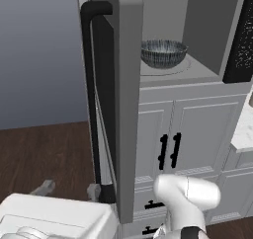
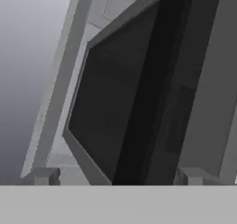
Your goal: Open the microwave, place the bowl with waffle inside the microwave, then close the microwave door and turn it on.
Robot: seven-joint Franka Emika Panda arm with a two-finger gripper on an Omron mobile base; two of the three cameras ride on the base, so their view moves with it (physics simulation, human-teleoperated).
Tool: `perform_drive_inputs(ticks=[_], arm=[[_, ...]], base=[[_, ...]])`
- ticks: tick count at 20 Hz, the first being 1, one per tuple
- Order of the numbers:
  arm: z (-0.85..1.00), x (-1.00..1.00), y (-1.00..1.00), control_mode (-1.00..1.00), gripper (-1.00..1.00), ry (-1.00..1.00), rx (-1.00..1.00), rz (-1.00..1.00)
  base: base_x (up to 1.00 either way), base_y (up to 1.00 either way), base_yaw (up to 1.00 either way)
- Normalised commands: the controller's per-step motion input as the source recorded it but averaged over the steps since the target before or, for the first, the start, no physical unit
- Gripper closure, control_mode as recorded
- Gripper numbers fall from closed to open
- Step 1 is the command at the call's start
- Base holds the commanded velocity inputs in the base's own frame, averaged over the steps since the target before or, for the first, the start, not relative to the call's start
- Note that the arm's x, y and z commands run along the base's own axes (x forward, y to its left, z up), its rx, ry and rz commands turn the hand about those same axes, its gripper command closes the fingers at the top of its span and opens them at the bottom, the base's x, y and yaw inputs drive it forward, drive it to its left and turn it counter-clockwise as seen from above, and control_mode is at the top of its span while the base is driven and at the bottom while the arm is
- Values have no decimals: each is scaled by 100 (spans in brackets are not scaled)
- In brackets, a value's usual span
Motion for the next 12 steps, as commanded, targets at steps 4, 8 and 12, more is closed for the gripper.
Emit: perform_drive_inputs(ticks=[4, 8, 12], arm=[[-7, 59, -12, -100, -100, 16, -4, -42], [-2, 79, -27, -100, -100, 29, -8, -49], [-11, 83, -29, -100, -100, 16, -17, -27]], base=[[0, 0, 0], [0, 0, 0], [0, 0, 0]])
